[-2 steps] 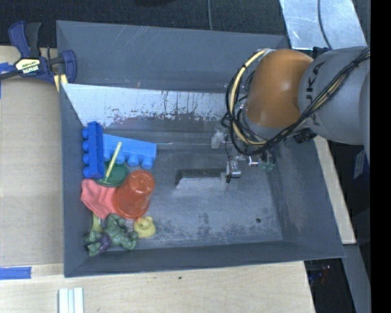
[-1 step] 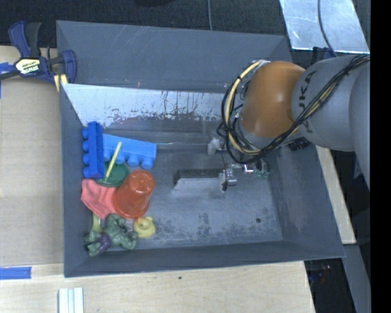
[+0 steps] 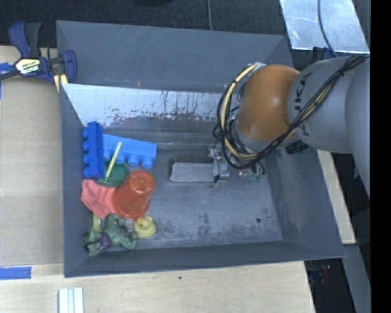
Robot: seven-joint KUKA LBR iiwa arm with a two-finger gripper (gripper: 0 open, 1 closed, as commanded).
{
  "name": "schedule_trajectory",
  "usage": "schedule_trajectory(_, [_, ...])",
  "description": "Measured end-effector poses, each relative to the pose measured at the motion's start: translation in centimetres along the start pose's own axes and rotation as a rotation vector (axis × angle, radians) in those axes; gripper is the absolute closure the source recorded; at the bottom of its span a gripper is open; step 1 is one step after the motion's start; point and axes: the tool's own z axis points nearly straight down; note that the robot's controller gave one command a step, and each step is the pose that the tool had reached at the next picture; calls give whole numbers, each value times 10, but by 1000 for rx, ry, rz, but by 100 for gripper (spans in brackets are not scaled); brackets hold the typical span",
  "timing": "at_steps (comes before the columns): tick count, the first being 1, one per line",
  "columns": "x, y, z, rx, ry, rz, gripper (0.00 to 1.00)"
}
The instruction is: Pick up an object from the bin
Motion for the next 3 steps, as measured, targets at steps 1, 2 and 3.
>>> schedule_trajectory(1, [0, 0, 0, 0, 0, 0, 100])
schedule_trajectory(2, [1, 0, -6, 0, 3, -1, 100])
schedule_trajectory(3, [3, 0, -38, -1, 12, -1, 100])
